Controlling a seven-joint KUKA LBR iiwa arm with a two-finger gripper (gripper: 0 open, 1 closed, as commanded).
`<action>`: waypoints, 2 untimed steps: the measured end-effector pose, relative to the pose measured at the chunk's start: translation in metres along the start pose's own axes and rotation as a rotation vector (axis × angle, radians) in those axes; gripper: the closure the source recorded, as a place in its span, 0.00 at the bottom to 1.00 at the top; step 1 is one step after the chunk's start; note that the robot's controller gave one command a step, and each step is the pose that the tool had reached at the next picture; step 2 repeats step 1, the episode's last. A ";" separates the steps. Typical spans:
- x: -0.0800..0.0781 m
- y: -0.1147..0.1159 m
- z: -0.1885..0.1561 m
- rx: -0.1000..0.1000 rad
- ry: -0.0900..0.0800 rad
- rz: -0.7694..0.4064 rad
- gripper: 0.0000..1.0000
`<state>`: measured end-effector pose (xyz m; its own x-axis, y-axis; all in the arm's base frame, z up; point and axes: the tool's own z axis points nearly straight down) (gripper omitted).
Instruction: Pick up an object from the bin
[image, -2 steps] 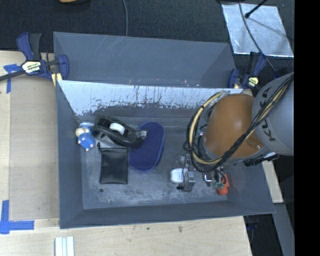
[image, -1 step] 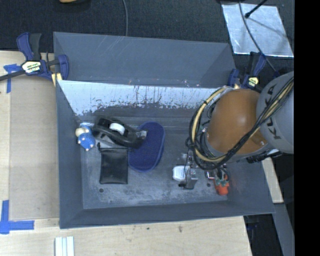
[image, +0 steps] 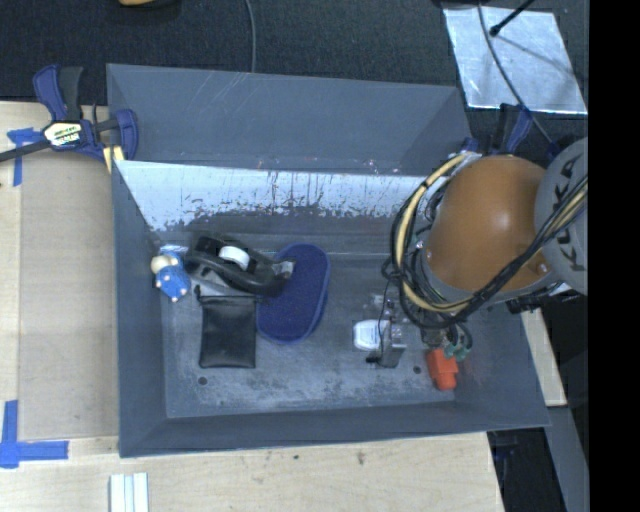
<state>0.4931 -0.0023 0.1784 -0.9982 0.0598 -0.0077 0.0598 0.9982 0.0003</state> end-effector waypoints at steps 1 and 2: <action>-0.001 0.000 -0.018 0.000 0.001 -0.002 1.00; -0.001 0.000 -0.018 0.000 0.001 -0.002 1.00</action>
Offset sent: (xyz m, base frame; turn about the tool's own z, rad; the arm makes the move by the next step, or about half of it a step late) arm 0.0000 0.0001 0.0165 0.0000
